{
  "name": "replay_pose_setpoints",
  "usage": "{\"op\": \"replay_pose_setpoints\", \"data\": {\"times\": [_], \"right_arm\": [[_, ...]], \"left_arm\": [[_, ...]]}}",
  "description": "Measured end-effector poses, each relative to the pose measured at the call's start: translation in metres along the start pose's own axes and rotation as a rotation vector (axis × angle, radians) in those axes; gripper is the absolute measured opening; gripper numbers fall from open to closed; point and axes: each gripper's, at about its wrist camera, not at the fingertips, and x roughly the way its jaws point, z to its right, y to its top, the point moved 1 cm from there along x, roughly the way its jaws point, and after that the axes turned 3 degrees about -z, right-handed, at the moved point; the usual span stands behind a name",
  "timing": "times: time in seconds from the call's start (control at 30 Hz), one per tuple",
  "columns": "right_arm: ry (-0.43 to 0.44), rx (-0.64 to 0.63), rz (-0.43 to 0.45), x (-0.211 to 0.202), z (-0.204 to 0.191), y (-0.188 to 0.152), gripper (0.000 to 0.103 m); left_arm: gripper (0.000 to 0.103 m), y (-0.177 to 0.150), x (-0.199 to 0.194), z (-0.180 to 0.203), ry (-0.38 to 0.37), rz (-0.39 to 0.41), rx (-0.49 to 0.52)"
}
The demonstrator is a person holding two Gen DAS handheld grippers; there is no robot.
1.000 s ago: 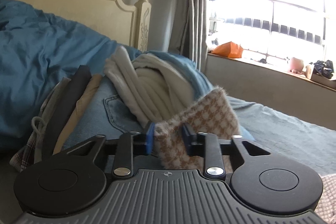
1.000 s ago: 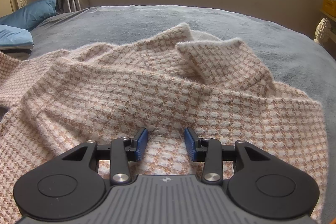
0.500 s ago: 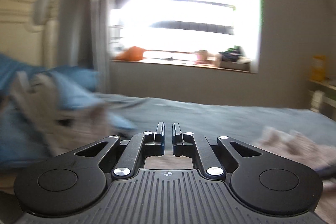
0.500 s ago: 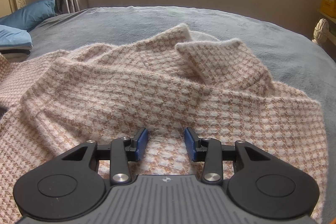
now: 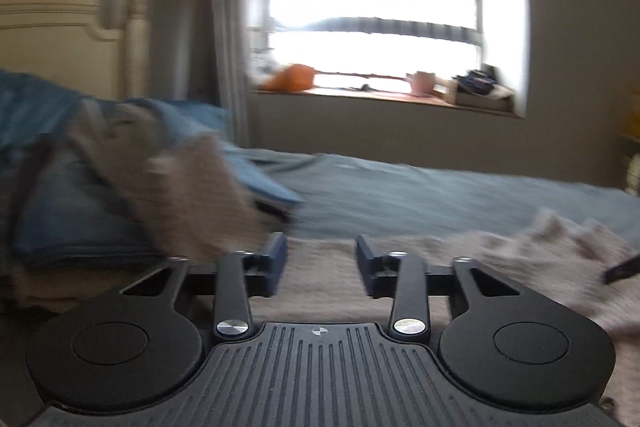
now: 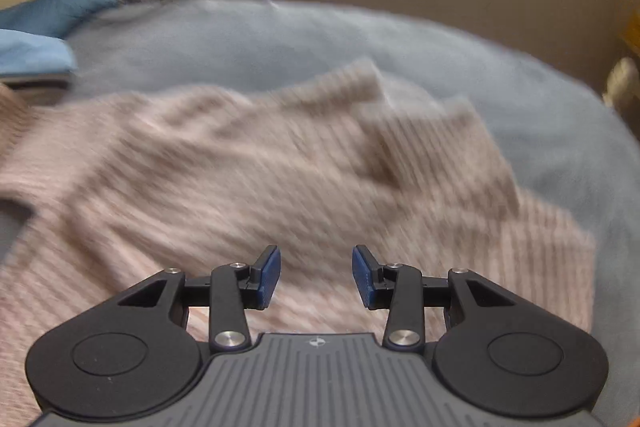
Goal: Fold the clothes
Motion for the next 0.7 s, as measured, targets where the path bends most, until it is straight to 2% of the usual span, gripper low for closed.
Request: {"op": "replay_pose_setpoints", "data": {"times": [0.03, 0.1, 0.2, 0.23, 0.3, 0.37, 0.43, 0.47, 0.57, 0.6, 0.63, 0.67, 0.7], "right_arm": [[0.031, -0.027, 0.02, -0.01, -0.014, 0.012, 0.042], [0.103, -0.078, 0.057, -0.029, -0.042, 0.038, 0.042], [0.299, -0.101, 0.069, -0.048, -0.098, 0.083, 0.053], [0.374, -0.099, 0.063, -0.052, -0.117, 0.097, 0.059], [0.524, -0.085, 0.036, -0.056, -0.156, 0.122, 0.06], [0.624, -0.078, 0.004, -0.053, -0.194, 0.141, 0.061], [0.702, -0.077, -0.024, -0.049, -0.231, 0.159, 0.064], [0.716, -0.086, -0.033, -0.045, -0.247, 0.167, 0.066], [0.721, -0.08, -0.076, -0.025, -0.284, 0.183, 0.067], [0.722, -0.068, -0.097, -0.017, -0.294, 0.187, 0.067], [0.718, -0.057, -0.115, -0.01, -0.301, 0.191, 0.067], [0.707, -0.048, -0.128, -0.002, -0.308, 0.195, 0.067], [0.699, -0.037, -0.145, 0.005, -0.314, 0.198, 0.068]], "left_arm": [[0.068, 0.003, 0.0, -0.015, 0.048, 0.02, -0.017], [0.08, 0.01, 0.004, -0.039, 0.123, 0.051, -0.03], [0.096, 0.019, 0.018, -0.058, 0.171, 0.071, -0.01], [0.097, 0.021, 0.025, -0.061, 0.18, 0.075, 0.011], [0.097, 0.025, 0.041, -0.06, 0.192, 0.075, 0.073], [0.095, 0.025, 0.053, -0.054, 0.208, 0.078, 0.138], [0.088, 0.023, 0.064, -0.047, 0.21, 0.073, 0.181], [0.081, 0.02, 0.067, -0.046, 0.199, 0.065, 0.183], [0.075, 0.014, 0.076, -0.042, 0.17, 0.04, 0.181], [0.067, 0.013, 0.08, -0.043, 0.166, 0.031, 0.169], [0.055, 0.012, 0.083, -0.045, 0.162, 0.022, 0.156], [0.05, 0.011, 0.087, -0.046, 0.158, 0.013, 0.144], [0.035, 0.01, 0.089, -0.048, 0.149, 0.007, 0.126]]}}
